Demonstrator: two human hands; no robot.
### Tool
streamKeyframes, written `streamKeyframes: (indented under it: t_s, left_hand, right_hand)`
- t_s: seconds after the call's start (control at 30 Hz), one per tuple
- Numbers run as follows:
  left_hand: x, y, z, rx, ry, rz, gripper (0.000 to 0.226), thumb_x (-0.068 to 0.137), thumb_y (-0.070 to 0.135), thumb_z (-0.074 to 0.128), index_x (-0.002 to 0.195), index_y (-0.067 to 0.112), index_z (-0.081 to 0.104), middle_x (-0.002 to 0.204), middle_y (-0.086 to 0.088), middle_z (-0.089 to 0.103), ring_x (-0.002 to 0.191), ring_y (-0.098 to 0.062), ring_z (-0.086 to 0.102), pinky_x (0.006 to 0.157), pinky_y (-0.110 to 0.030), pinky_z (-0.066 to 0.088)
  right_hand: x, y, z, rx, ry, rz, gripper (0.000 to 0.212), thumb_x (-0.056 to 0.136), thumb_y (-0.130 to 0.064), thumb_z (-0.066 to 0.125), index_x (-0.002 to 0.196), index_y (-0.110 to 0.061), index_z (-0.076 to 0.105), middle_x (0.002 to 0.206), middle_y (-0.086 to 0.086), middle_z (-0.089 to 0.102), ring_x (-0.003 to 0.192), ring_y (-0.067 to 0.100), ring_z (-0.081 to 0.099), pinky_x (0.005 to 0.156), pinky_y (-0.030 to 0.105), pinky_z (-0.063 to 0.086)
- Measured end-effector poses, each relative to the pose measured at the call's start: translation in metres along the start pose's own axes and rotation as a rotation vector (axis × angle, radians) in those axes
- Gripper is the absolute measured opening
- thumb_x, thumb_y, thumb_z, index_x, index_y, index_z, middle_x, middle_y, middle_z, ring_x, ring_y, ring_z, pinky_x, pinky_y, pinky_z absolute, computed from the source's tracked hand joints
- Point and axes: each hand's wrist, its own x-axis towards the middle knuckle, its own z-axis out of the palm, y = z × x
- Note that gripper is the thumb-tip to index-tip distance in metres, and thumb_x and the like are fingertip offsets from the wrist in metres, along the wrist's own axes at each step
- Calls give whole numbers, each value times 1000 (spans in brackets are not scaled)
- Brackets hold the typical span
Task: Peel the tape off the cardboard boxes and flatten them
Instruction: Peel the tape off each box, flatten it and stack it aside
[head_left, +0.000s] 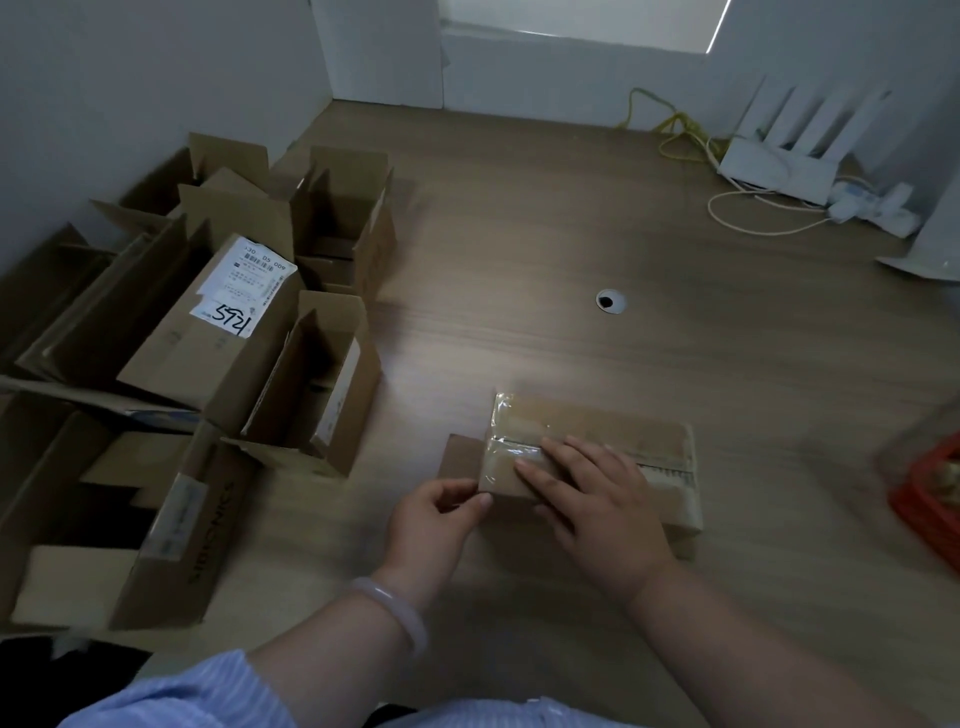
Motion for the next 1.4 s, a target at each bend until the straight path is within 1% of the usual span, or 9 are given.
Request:
streamKeyframes:
  t_s: [0.13,0.23,0.6,0.77,0.93,1.07,1.17,1.27,1.4]
  left_hand:
    - [-11,11,7,-249,-45,-174,18,86,4,65,103,-1,60,93,-17,67,83,-21,65,81,-34,54]
    - [-12,19,10,-360,-81,-273,10,90,4,60,99,4,57,82,-11,64,73,-16,63,69,-27,57]
    - [-4,22,4,-372,-85,-371,5,94,0,52,93,3,56,77,-12,60,70,-17,59,58,-28,57]
    - [-1,20,2,-65,-82,-152,15,92,-3,53,81,7,55,75,-11,59,67,-18,59,54,-22,55]
    - [3,14,-4,341,-25,90,22,88,7,62,71,20,57,67,-2,65,72,-31,66,69,-41,56]
    - [4,18,-9,610,-51,223,23,88,16,60,67,23,53,66,1,63,69,-24,61,67,-37,51]
    - [7,25,-9,511,-145,94,24,92,11,53,70,20,50,65,-1,60,67,-23,58,69,-41,52]
    - [3,34,-6,307,-205,-109,22,98,11,44,77,16,48,71,-4,55,69,-18,57,66,-35,49]
    - [-3,34,-10,-14,-209,-311,14,98,21,49,90,12,58,86,-6,60,80,-18,62,71,-33,50]
  right_hand:
    - [1,-1,1,4,18,7,40,85,-44,51,124,-39,60,130,-2,59,119,24,53,98,43,38]
    - [1,-2,1,7,23,8,40,85,-44,50,124,-39,60,129,-2,59,119,24,54,98,43,39]
    - [2,-2,0,-8,-4,20,42,83,-44,51,124,-39,60,128,-2,60,119,24,54,100,42,35]
    - [3,-3,-1,-8,-18,30,42,83,-44,50,124,-39,60,128,-2,60,118,24,54,100,42,36]
    - [2,-3,-1,-9,-23,39,42,83,-45,50,124,-40,60,129,-3,59,119,24,54,101,41,34]
    - [1,-3,-1,-16,-22,32,41,84,-45,49,124,-40,60,129,-3,59,119,24,54,100,42,36]
    - [0,-3,0,-24,-22,34,42,85,-45,49,125,-39,59,130,-3,59,120,24,53,101,42,36]
    - [0,-3,0,-23,-31,39,42,84,-45,50,125,-39,59,130,-3,59,120,24,52,102,42,34]
    - [1,-3,1,-15,-35,45,42,85,-44,50,125,-39,59,130,-3,58,121,24,52,102,43,35]
